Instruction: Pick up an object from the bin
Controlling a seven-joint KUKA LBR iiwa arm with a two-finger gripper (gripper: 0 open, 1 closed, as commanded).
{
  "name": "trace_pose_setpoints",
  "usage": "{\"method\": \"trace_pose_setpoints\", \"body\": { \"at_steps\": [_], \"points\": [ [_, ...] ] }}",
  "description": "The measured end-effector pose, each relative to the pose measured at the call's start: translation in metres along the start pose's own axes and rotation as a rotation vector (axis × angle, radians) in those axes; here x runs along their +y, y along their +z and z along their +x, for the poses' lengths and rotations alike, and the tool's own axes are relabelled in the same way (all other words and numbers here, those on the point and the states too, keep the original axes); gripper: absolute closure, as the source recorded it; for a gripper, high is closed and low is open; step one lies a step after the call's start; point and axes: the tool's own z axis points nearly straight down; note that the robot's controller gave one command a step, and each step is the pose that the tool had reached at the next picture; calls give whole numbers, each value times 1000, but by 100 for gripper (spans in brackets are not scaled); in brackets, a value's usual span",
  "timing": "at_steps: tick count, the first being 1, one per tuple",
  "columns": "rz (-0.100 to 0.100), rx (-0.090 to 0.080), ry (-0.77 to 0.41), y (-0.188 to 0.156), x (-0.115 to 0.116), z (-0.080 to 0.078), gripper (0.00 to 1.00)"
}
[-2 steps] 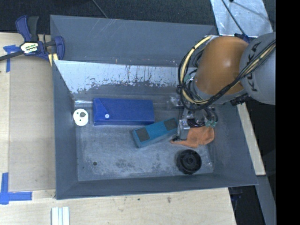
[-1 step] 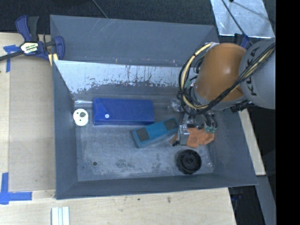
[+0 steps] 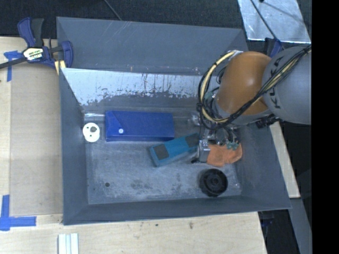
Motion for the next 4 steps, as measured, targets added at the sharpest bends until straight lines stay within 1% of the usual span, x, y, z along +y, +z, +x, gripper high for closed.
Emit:
{"method": "trace_pose_setpoints", "body": {
  "at_steps": [1,2,3,4],
  "points": [
    [0,4,20,30,8,4,100],
    [0,4,19,30,8,4,100],
    [1,9,-5,-57,6,-8,100],
    [1,9,-5,-57,6,-8,100]
  ]
}}
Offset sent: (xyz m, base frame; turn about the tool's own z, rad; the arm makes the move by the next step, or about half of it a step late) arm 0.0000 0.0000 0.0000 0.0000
